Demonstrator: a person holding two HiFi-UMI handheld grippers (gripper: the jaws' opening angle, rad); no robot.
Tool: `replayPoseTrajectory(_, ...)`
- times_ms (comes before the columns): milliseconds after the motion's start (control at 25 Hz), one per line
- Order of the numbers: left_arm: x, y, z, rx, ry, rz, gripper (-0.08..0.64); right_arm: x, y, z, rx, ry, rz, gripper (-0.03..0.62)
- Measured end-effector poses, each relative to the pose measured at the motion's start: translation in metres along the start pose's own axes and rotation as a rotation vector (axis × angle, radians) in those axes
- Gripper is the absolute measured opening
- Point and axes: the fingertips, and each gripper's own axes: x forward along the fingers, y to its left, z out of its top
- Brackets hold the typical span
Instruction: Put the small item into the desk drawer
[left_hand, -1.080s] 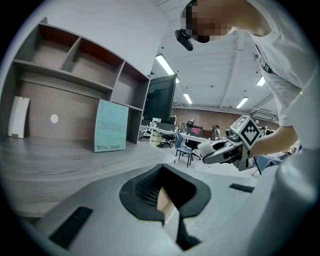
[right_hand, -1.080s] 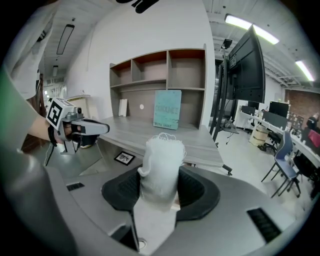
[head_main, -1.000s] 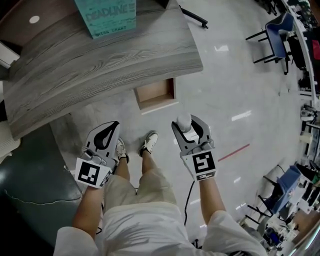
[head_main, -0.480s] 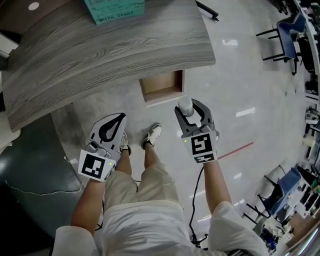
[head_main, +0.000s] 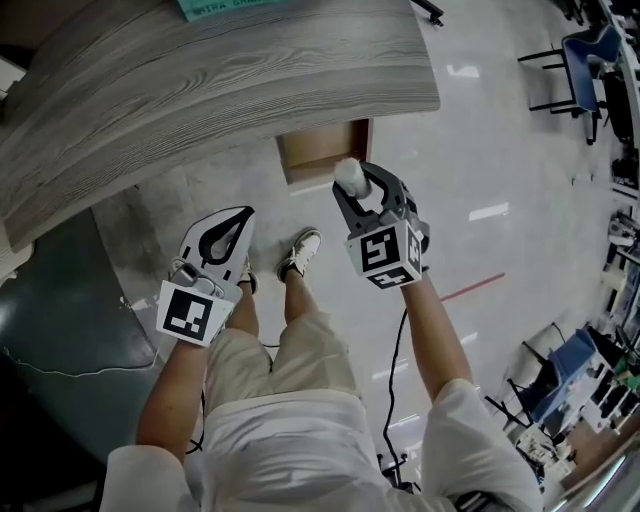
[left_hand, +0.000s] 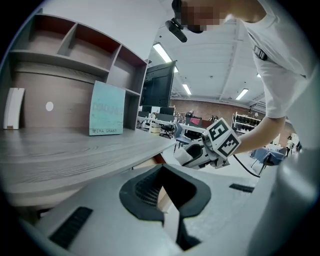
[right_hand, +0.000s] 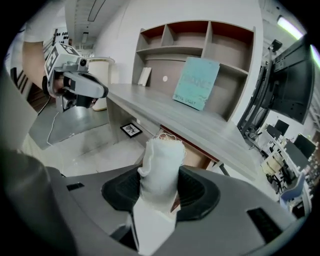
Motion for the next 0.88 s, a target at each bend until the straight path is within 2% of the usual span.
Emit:
replayPoseTrajectory(560, -0.007, -0.002, -0.020, -0.012, 0.023, 0.021, 0.005, 0.064, 0.024, -0.026, -0.291, 0.121, 0.117, 0.179)
replayPoseTrajectory(880, -0.011, -0.002, -0.031, -0.027, 0.027, 0.044, 0.005, 0.089, 0.028, -0.040, -0.405, 0.170, 0.151, 0.179)
